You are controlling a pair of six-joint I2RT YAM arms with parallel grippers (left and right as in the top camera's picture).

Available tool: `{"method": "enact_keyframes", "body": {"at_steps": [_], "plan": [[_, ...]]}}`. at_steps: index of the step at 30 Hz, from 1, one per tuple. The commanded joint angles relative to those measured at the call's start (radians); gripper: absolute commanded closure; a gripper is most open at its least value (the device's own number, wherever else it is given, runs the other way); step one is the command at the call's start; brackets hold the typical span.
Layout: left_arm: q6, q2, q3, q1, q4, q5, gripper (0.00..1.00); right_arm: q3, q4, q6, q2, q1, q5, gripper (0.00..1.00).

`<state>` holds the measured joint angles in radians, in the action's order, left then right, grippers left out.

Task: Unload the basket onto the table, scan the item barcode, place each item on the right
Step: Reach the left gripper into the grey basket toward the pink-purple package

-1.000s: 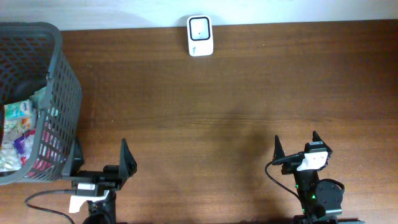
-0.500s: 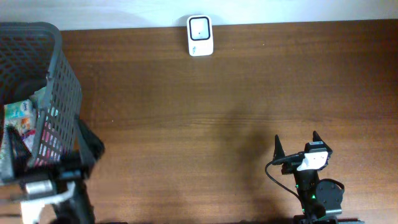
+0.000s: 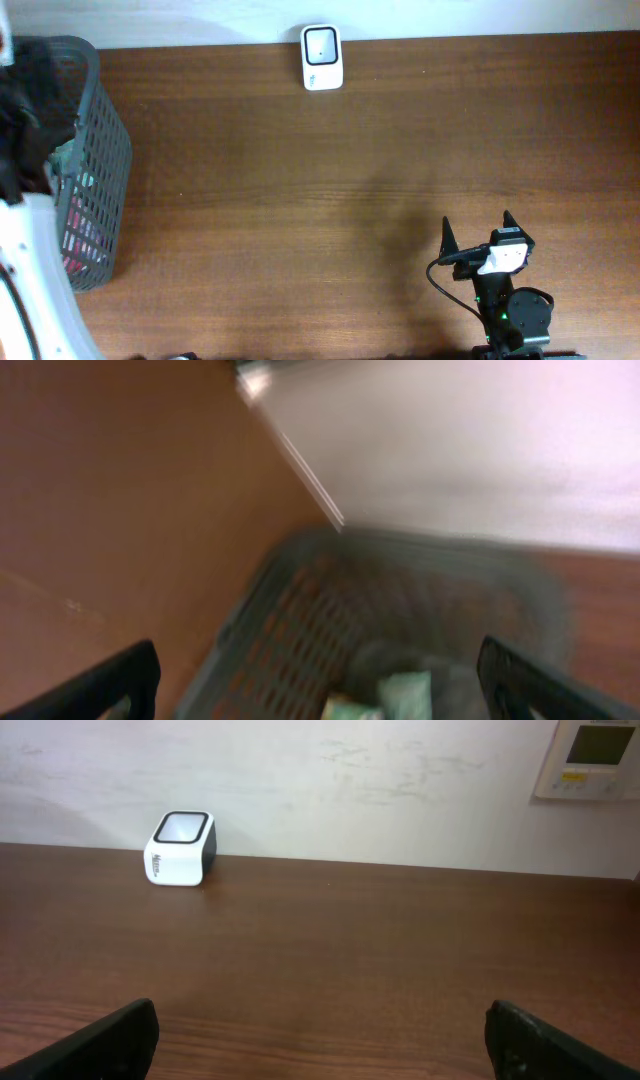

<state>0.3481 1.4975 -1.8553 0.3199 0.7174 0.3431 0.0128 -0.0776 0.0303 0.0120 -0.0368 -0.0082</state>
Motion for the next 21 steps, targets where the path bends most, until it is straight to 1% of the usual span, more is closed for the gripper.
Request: {"method": "enact_keyframes", "body": {"at_steps": [1,3,6,7,9,10,11,13,15,16,18,19,20,21], "plan": [[-0.021,0.052,-0.042,0.109,0.101,-0.142,0.01,-0.007,-0.004,0.003,-0.008,0.005,0.009,0.01],[-0.018,0.068,-0.042,0.135,0.178,-0.127,0.01,-0.007,-0.004,0.003,-0.008,0.005,0.009,0.01],[-0.043,0.082,-0.042,0.194,0.215,-0.142,0.01,-0.007,-0.004,0.003,-0.008,0.005,0.009,0.01],[-0.087,0.093,-0.042,0.237,0.232,-0.142,0.01,-0.007,-0.004,0.003,-0.008,0.005,0.009,0.01],[-0.137,0.108,-0.042,0.28,0.25,-0.145,0.01,-0.007,-0.004,0.003,-0.008,0.005,0.009,0.01],[-0.157,0.127,-0.042,0.32,0.272,-0.173,0.01,-0.007,-0.004,0.003,-0.008,0.005,0.009,0.01],[-0.157,0.152,-0.042,0.361,0.304,-0.239,0.01,-0.007,-0.004,0.003,-0.008,0.005,0.009,0.01],[-0.156,0.195,-0.042,0.406,0.361,-0.33,0.01,-0.007,-0.004,0.003,-0.008,0.005,0.009,0.01],[-0.149,0.251,-0.042,0.434,0.42,-0.351,0.01,-0.007,-0.004,0.003,-0.008,0.005,0.009,0.01],[-0.15,0.29,-0.042,0.443,0.459,-0.352,0.01,-0.007,-0.004,0.003,-0.008,0.005,0.009,0.01],[-0.153,0.33,-0.042,0.443,0.481,-0.389,0.01,-0.007,-0.004,0.003,-0.008,0.005,0.009,0.01],[-0.153,0.34,-0.042,0.441,0.481,-0.434,0.01,-0.007,-0.004,0.003,-0.008,0.005,0.009,0.01],[-0.153,0.35,-0.042,0.439,0.478,-0.512,0.01,-0.007,-0.004,0.003,-0.008,0.005,0.009,0.01],[-0.153,0.352,-0.042,0.439,0.467,-0.541,0.01,-0.007,-0.004,0.003,-0.008,0.005,0.009,0.01]]}}
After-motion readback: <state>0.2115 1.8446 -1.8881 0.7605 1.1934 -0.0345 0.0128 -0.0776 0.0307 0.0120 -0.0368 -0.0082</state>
